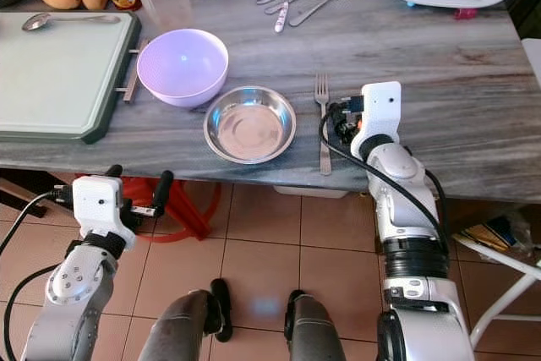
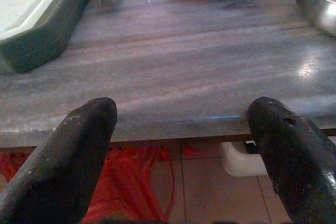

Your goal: Setting the table

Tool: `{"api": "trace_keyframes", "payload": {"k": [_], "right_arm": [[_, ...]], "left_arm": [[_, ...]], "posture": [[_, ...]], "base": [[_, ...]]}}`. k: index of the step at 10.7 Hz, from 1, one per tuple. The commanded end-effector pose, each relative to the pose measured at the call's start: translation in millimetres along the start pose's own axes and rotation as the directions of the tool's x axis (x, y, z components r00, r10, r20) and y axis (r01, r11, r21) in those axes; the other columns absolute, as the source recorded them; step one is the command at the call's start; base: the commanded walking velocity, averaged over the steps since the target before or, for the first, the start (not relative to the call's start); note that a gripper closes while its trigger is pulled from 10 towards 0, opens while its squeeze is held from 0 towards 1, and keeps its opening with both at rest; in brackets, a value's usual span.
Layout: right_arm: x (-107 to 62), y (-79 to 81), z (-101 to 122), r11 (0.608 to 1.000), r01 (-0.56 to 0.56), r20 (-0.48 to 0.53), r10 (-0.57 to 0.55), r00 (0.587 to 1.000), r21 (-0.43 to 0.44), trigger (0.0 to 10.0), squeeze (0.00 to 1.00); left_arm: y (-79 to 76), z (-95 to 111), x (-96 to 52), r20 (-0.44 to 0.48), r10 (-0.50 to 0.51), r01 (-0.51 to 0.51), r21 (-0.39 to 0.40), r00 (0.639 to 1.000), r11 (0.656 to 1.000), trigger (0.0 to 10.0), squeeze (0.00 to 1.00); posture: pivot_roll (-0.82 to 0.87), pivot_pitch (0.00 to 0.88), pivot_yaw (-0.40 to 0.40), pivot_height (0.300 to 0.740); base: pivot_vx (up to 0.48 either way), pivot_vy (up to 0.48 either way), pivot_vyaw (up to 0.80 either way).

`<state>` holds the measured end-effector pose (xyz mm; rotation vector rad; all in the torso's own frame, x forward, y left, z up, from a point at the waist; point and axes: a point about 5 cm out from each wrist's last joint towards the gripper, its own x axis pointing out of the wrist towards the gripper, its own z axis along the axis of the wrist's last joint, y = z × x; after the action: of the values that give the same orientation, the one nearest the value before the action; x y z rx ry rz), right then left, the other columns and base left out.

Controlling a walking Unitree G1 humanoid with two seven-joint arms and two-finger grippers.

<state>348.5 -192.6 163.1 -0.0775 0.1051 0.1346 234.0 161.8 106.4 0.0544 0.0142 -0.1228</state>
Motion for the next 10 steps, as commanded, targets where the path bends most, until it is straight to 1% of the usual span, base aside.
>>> {"api": "trace_keyframes", "payload": {"k": [1,6,8,9,10], "right_arm": [[-0.9,13.2,-17.2,0.998,-0.064,-0.077,0.064,0.995,0.006,10.0,0.0],[0.7,22.2,-17.8,0.99,-0.14,-0.082,0.139,0.987,-0.003,10.0,0.0],[-0.2,24.9,-18.9,0.989,-0.15,-0.085,0.149,0.985,-0.01,10.0,0.0],[-0.9,24.4,-19.1,0.989,-0.148,-0.085,0.146,0.986,-0.015,10.0,0.0],[-4.6,15.2,-15.6,0.996,-0.089,-0.059,0.087,0.994,-0.016,10.0,0.0]], "left_arm": [[0.9,-5.6,-1.3,-0.036,0.006,-0.006,0.003,0.999,1.0,10.0,0.0],[1.7,-6.4,-1.0,-0.041,0.009,-0.008,0.006,0.999,1.0,10.0,0.0],[1.4,-6.3,-1.0,-0.041,0.007,-0.007,0.006,0.999,1.0,10.0,0.0],[1.3,-6.1,-1.1,-0.04,0.007,-0.007,0.006,0.999,1.0,10.0,0.0],[0.9,-6.1,-1.2,-0.039,0.009,-0.009,0.004,0.999,1.0,10.0,0.0]], "posture": [[0.0,0.284,0.044,0.74],[0.01,0.285,0.045,0.74],[0.01,0.285,0.045,0.74],[0.01,0.285,0.045,0.74],[0.01,0.285,0.04,0.74]], "base": [[0.0,0.0,0.0],[0.0,0.0,0.0],[0.0,0.0,0.0],[0.0,0.0,0.0],[0.0,0.0,0.0]]}}
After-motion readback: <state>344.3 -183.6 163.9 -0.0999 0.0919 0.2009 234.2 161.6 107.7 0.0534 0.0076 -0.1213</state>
